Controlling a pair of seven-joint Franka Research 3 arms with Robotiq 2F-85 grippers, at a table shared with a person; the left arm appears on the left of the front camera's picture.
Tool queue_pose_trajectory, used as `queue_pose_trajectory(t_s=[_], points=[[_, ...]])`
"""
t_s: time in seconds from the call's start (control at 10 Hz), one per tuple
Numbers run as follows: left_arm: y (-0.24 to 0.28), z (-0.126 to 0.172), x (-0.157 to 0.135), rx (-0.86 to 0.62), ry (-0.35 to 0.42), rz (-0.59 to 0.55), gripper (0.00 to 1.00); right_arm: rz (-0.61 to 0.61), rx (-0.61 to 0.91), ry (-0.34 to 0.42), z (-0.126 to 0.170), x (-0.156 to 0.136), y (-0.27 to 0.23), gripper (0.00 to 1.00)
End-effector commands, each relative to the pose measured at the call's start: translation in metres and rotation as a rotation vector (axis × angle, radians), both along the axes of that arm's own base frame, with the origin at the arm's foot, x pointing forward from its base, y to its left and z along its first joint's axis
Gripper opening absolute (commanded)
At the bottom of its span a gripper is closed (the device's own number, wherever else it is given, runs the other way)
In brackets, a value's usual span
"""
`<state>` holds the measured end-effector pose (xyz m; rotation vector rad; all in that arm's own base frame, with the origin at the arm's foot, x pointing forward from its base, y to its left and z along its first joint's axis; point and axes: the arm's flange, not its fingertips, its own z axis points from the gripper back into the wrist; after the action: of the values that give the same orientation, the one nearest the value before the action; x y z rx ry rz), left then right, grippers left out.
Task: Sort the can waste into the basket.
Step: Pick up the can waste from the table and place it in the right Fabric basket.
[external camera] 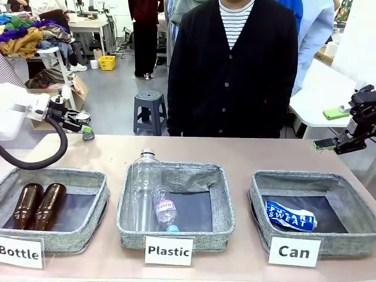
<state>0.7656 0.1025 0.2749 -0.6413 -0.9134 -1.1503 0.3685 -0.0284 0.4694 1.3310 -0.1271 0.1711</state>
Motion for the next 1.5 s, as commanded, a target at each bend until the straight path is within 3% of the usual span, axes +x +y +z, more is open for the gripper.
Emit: queue_pose_trajectory(t_s=[0.0,0.1,0.2,0.3,0.4,0.6,0.7,0.8,1.0,1.2,1.4], points=[[0.001,0.001,0.011,0.004,-0.004,-0.038,0.40,0.005,0.000,-0.006,0.002,-0.001,0.001,1.00],[-0.001,0.003,0.009,0.011,-0.022,-0.056,0.41,0.005,0.000,-0.006,0.002,-0.001,0.001,1.00],[-0.003,0.005,0.007,0.018,-0.027,-0.065,0.00,0.005,0.000,-0.006,0.002,-0.001,0.001,1.00],[-0.004,0.008,0.004,0.026,-0.038,-0.071,0.35,0.005,0.000,-0.006,0.002,-0.001,0.001,1.00],[-0.007,0.013,-0.002,0.025,-0.059,-0.088,0.00,0.005,0.000,-0.006,0.002,-0.001,0.001,1.00],[-0.024,0.041,-0.034,0.084,-0.101,-0.129,0.00,0.005,0.000,-0.006,0.002,-0.001,0.001,1.00],[-0.039,0.064,-0.066,0.102,-0.065,-0.143,0.00,0.005,0.000,-0.006,0.002,-0.001,0.001,1.00],[-0.055,0.090,-0.107,0.139,-0.083,-0.170,0.00,0.005,0.000,-0.006,0.002,-0.001,0.001,1.00],[-0.077,0.133,-0.204,0.241,-0.016,-0.317,0.00,0.005,0.000,-0.006,0.002,-0.001,0.001,1.00],[-0.087,0.144,-0.283,0.348,0.003,-0.531,0.00,0.005,0.000,-0.006,0.002,-0.001,0.001,1.00],[-0.079,0.147,-0.338,0.368,-0.062,-0.670,0.00,0.005,0.000,-0.006,0.002,-0.001,0.001,1.00]])
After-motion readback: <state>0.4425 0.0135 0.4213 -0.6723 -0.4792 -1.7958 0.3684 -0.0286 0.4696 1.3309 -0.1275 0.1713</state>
